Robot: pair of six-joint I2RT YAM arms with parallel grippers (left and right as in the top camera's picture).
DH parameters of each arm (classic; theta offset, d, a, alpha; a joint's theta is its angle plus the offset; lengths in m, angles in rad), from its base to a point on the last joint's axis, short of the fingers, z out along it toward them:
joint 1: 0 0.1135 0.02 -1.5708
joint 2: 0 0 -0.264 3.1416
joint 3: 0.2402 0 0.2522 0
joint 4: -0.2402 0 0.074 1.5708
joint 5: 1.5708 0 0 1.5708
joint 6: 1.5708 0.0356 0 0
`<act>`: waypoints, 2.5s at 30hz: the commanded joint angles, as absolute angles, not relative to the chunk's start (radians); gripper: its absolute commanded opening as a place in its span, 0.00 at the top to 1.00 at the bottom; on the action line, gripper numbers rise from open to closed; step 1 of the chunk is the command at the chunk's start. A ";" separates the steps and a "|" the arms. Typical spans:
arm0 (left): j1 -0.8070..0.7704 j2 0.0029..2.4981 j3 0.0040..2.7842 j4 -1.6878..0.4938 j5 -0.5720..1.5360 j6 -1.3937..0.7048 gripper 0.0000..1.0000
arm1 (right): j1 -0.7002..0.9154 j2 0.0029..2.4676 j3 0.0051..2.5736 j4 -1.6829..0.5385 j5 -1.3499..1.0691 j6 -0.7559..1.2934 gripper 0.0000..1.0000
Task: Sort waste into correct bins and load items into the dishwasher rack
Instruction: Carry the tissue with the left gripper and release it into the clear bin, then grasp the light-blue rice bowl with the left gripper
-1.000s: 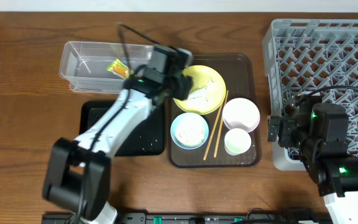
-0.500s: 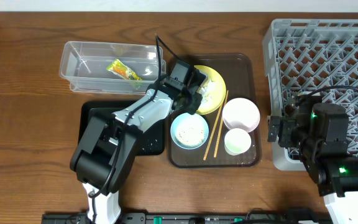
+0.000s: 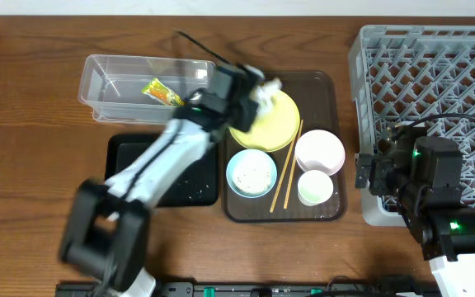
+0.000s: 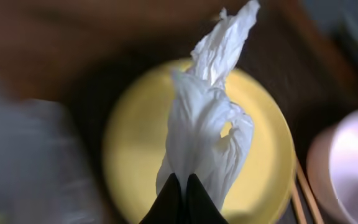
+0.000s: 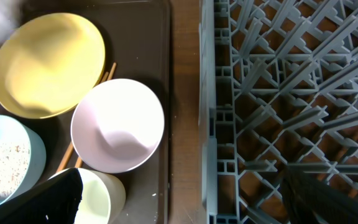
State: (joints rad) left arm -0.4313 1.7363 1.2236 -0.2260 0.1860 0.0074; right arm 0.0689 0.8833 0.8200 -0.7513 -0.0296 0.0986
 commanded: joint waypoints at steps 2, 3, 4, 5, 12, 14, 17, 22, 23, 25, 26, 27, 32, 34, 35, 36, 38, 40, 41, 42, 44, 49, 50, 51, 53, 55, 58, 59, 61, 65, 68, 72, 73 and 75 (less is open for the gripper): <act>-0.287 1.650 1.236 -0.227 0.041 -0.243 0.94 | 0.075 0.884 0.839 -0.753 -0.034 0.097 0.01; -0.257 1.649 1.236 -0.227 0.039 -0.304 0.94 | 0.075 0.884 0.839 -0.753 -0.034 0.096 0.01; -0.224 1.649 1.235 -0.227 0.039 -0.376 0.94 | 0.075 0.884 0.839 -0.753 -0.034 0.096 0.01; -0.196 1.651 1.234 -0.229 0.039 -0.438 0.94 | 0.075 0.884 0.839 -0.753 -0.034 0.097 0.01; -0.078 1.693 1.231 -0.237 0.041 -0.698 0.92 | 0.075 0.884 0.839 -0.753 -0.034 0.096 0.01; -0.076 1.699 1.231 -0.237 0.040 -0.701 0.76 | 0.075 0.884 0.839 -0.753 -0.033 0.097 0.01; -0.076 1.698 1.231 -0.235 0.040 -0.701 0.61 | 0.075 0.884 0.839 -0.752 -0.033 0.096 0.01; -0.080 1.652 1.231 -0.234 0.095 -0.652 0.61 | 0.075 0.884 0.839 -0.753 -0.033 0.096 0.01; -0.087 1.637 1.231 -0.240 0.131 -0.622 0.61 | 0.075 0.884 0.839 -0.753 -0.033 0.096 0.01; -0.108 1.612 1.231 -0.271 0.192 -0.572 0.61 | 0.075 0.884 0.839 -0.752 -0.033 0.097 0.01; -0.131 1.596 1.231 -0.311 0.216 -0.545 0.61 | 0.075 0.884 0.839 -0.752 -0.033 0.096 0.01; -0.152 1.588 1.231 -0.349 0.224 -0.523 0.61 | 0.075 0.884 0.839 -0.752 -0.034 0.097 0.01; -0.310 1.583 1.230 -0.555 0.224 -0.409 0.62 | 0.075 0.884 0.839 -0.752 -0.034 0.097 0.01; -0.382 1.583 1.228 -0.593 0.212 -0.389 0.61 | 0.075 0.884 0.839 -0.752 -0.034 0.097 0.01; -0.420 1.583 1.228 -0.605 0.195 -0.389 0.62 | 0.075 0.884 0.839 -0.752 -0.034 0.097 0.01; -0.453 1.583 1.228 -0.611 0.184 -0.389 0.61 | 0.075 0.884 0.839 -0.753 -0.034 0.097 0.01; -0.528 1.584 1.228 -0.612 0.165 -0.391 0.62 | 0.075 0.884 0.839 -0.753 -0.034 0.097 0.01; -0.588 1.589 1.228 -0.613 0.133 -0.399 0.61 | 0.075 0.884 0.839 -0.753 -0.034 0.097 0.01; -0.616 1.596 1.227 -0.613 0.110 -0.405 0.62 | 0.075 0.884 0.839 -0.753 -0.034 0.097 0.01; -0.646 1.603 1.227 -0.613 0.090 -0.405 0.61 | 0.075 0.884 0.839 -0.753 -0.034 0.097 0.01; -0.701 1.629 1.226 -0.612 0.064 -0.411 0.61 | 0.075 0.884 0.839 -0.753 -0.034 0.097 0.01; -0.786 1.713 1.226 -0.607 0.057 -0.447 0.61 | 0.075 0.884 0.839 -0.753 -0.034 0.097 0.01; -0.796 1.730 1.226 -0.603 0.057 -0.447 0.61 | 0.075 0.884 0.839 -0.753 -0.034 0.097 0.01; -0.805 1.752 1.226 -0.595 0.058 -0.447 0.62 | 0.075 0.884 0.839 -0.753 -0.034 0.097 0.01; -0.816 1.789 1.226 -0.580 0.057 -0.447 0.62 | 0.075 0.884 0.839 -0.753 -0.034 0.097 0.01; -0.822 1.820 1.226 -0.567 0.058 -0.447 0.62 | 0.075 0.884 0.839 -0.753 -0.034 0.097 0.01; -0.823 1.859 1.226 -0.556 0.059 -0.447 0.62 | 0.075 0.884 0.839 -0.753 -0.034 0.097 0.01; -0.823 1.869 1.226 -0.554 0.059 -0.447 0.63 | 0.075 0.884 0.839 -0.753 -0.034 0.097 0.01; -0.823 1.887 1.226 -0.551 0.059 -0.447 0.66 | 0.075 0.884 0.839 -0.753 -0.034 0.097 0.01; -0.823 1.905 1.226 -0.546 0.059 -0.447 0.66 | 0.075 0.884 0.839 -0.753 -0.034 0.097 0.01; -0.825 1.924 1.226 -0.545 0.059 -0.449 0.66 | 0.075 0.884 0.839 -0.753 -0.034 0.097 0.01; -0.833 1.935 1.225 -0.545 0.059 -0.450 0.75 | 0.075 0.884 0.839 -0.753 -0.034 0.097 0.01; -0.833 1.934 1.225 -0.545 0.059 -0.450 0.76 | 0.075 0.884 0.839 -0.753 -0.034 0.097 0.01; -0.833 1.932 1.225 -0.545 0.059 -0.450 0.78 | 0.075 0.884 0.839 -0.753 -0.034 0.097 0.01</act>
State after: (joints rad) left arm -0.8280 1.9251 1.2289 -0.5438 0.0715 -0.4477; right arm 0.0689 0.8833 0.8207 -0.7513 -0.0296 0.0986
